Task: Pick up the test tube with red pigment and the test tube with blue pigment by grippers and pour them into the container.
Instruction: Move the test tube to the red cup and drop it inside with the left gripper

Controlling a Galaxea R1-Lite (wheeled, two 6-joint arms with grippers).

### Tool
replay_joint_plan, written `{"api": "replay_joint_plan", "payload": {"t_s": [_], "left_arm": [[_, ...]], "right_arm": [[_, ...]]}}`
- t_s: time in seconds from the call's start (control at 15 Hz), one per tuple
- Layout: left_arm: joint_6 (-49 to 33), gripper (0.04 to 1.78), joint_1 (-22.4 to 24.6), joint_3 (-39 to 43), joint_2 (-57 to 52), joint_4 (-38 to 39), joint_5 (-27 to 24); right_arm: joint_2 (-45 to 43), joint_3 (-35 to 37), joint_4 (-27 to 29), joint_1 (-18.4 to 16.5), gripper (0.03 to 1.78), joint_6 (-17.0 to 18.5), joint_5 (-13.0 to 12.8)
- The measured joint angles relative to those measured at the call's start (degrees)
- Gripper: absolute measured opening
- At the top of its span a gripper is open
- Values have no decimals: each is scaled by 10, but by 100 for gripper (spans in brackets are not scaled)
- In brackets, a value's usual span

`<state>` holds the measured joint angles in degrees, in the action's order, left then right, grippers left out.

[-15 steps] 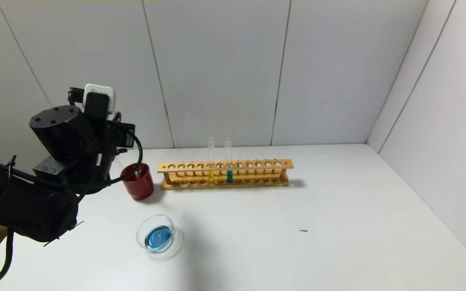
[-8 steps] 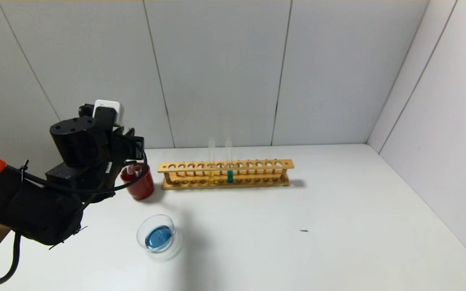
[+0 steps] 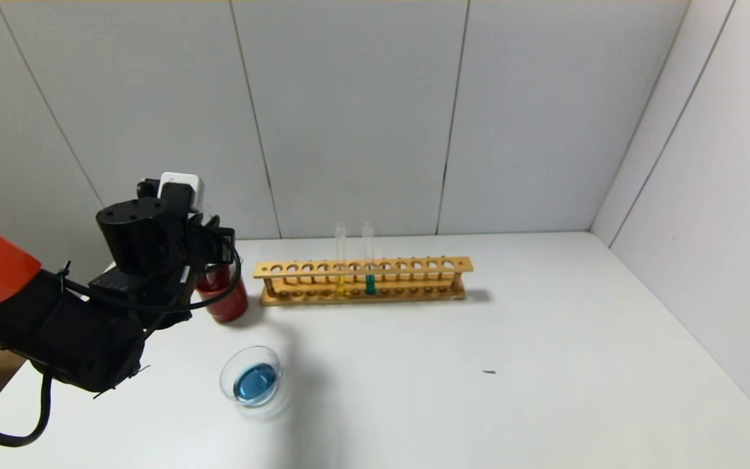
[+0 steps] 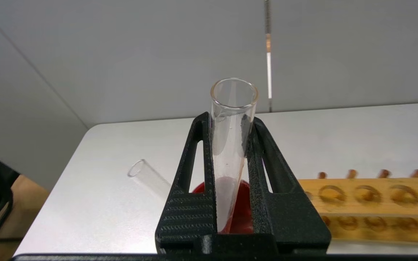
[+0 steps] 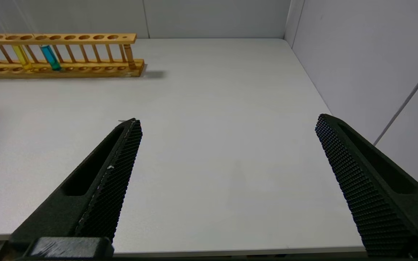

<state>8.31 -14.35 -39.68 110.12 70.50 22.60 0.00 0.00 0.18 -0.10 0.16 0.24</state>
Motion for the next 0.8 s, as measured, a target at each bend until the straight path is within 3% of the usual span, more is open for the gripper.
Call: {"api": "replay_joint_plan", "payload": {"t_s": [0.8], "left_arm": [[-25, 30, 27, 3, 74, 71, -32]], "right_arm": [[0, 0, 0, 0, 175, 0, 0]]}}
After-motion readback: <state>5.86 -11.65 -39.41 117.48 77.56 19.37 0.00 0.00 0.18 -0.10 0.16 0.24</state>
